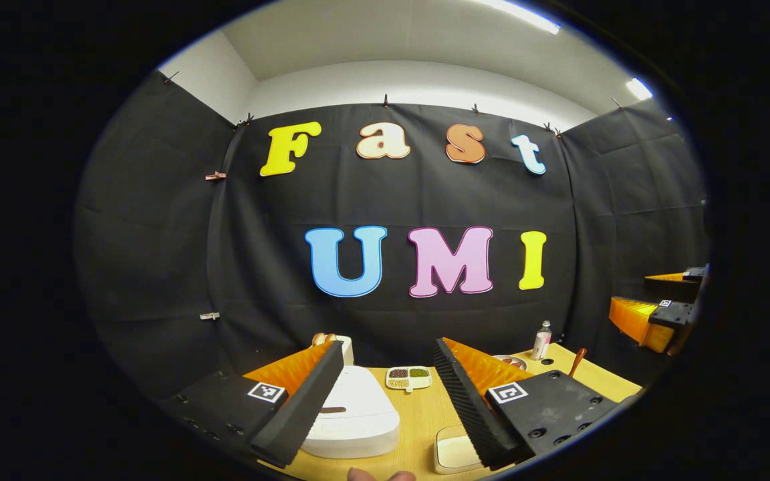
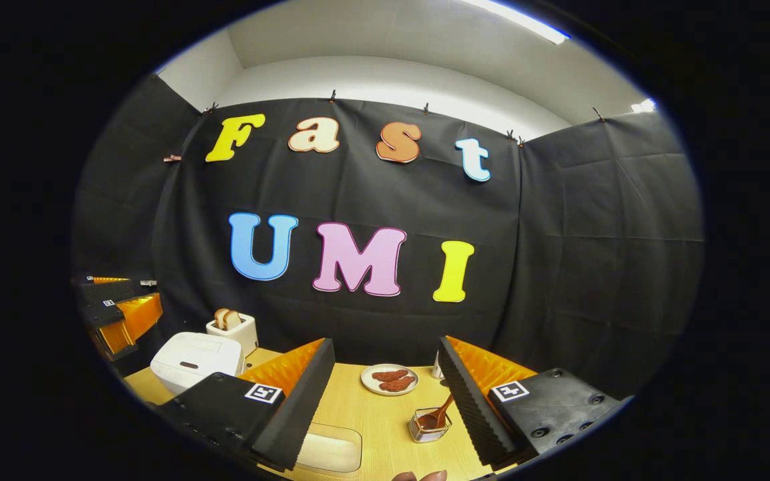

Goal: Close the left gripper, press the button to open the rice cooker; take a wooden spoon from the chopstick holder with the right hand, scoop a spoonful of rice and pour it into the rice cooker, then put the wooden spoon back into the chopstick holder.

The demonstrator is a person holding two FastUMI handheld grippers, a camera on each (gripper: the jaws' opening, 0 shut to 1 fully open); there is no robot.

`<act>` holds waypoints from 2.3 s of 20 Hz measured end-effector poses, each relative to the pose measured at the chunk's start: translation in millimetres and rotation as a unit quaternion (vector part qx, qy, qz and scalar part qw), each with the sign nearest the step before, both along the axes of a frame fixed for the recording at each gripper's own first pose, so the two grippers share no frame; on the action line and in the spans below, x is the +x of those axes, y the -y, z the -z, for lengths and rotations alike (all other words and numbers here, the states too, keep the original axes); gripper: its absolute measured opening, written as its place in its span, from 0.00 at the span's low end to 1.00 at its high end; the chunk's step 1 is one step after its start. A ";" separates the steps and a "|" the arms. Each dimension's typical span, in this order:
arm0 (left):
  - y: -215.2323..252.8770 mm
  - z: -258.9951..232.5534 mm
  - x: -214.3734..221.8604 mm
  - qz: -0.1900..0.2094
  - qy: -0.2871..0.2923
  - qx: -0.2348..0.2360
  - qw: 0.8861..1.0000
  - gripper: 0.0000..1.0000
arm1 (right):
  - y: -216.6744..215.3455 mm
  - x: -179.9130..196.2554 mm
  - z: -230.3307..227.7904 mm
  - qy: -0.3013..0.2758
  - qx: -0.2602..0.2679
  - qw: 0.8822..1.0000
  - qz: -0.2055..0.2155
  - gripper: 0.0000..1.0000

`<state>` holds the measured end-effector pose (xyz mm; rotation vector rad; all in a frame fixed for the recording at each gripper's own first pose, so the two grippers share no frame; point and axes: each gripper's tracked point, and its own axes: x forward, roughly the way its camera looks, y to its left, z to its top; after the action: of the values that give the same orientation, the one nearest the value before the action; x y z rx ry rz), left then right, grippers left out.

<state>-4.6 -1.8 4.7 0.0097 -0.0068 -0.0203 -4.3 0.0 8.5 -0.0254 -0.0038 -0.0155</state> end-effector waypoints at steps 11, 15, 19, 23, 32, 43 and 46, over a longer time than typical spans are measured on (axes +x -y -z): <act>-10.0 23.7 10.0 0.029 -0.035 0.005 0.999 0.07 | 4.0 -2.8 2.0 -0.005 0.001 1.000 0.012 0.97; -45.0 53.4 36.8 0.036 -0.085 -0.017 0.996 0.06 | 9.1 -3.0 3.4 -0.006 -0.003 1.000 0.024 0.97; -81.6 96.7 68.2 0.038 -0.157 -0.036 0.986 0.06 | 14.1 -3.8 8.6 -0.011 -0.001 0.999 0.035 0.97; -93.2 137.1 96.4 0.063 -0.210 -0.064 0.974 0.06 | 39.4 -21.1 15.3 -0.016 -0.004 0.998 0.053 0.97; -103.7 217.7 131.8 0.065 -0.322 -0.111 0.938 0.07 | 75.6 -36.4 26.7 -0.025 -0.008 0.995 0.096 0.97; -105.2 250.4 134.9 0.060 -0.354 -0.117 0.926 0.07 | 78.2 -35.3 29.0 -0.026 -0.015 0.995 0.096 0.97; -103.7 253.6 133.4 0.057 -0.364 -0.125 0.921 0.07 | 75.1 -31.6 26.6 -0.021 -0.012 0.995 0.092 0.97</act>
<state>128.8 101.9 -248.9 -0.2554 0.7385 -0.1382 -35.9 -75.1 -18.1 -0.0493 0.0409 -0.1986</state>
